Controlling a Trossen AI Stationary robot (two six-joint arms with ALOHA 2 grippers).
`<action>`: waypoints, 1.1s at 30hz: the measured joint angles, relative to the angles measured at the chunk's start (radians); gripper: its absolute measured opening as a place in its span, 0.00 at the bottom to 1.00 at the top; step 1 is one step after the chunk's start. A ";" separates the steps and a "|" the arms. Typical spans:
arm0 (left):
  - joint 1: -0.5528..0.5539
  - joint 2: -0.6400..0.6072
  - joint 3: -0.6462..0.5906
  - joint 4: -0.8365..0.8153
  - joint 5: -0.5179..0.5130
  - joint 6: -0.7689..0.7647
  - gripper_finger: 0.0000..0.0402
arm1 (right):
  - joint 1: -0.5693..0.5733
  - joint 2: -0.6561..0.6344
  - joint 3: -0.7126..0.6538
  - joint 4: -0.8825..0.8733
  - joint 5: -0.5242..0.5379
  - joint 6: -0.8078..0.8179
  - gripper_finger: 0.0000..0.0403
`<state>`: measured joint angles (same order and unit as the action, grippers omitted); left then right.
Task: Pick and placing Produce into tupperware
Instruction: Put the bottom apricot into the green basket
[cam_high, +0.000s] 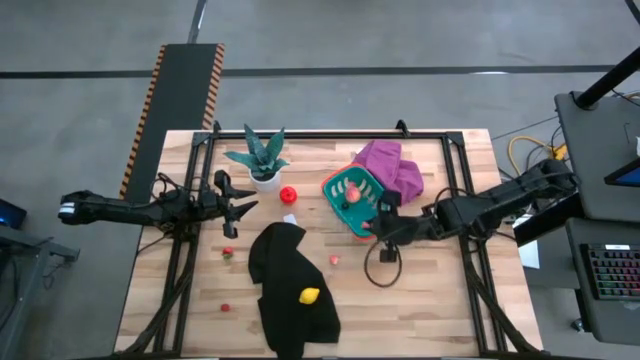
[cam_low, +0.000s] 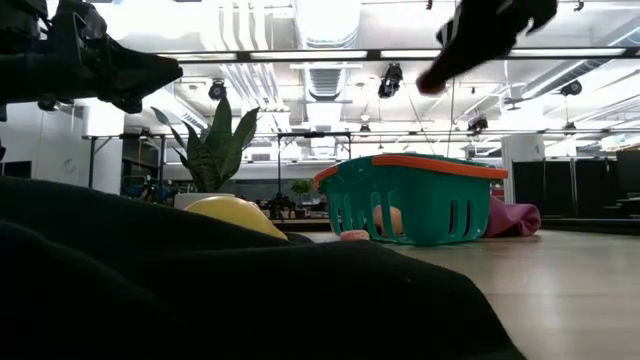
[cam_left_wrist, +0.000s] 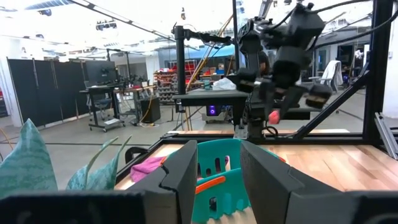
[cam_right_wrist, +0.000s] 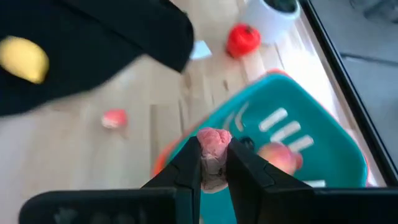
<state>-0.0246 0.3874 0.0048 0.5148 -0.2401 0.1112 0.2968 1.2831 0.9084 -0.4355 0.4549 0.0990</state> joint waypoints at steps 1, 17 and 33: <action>0.000 0.000 0.000 0.000 0.000 0.000 0.27 | -0.022 0.000 -0.007 0.004 -0.012 -0.001 0.12; 0.000 0.000 0.000 0.000 0.000 0.001 0.27 | -0.339 0.134 -0.048 0.132 -0.042 -0.059 0.12; 0.000 0.000 0.000 0.000 0.000 0.001 0.27 | -0.426 0.288 -0.045 0.187 -0.043 -0.119 0.12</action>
<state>-0.0246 0.3878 0.0048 0.5144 -0.2405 0.1118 -0.1291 1.5711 0.8631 -0.2481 0.4117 -0.0200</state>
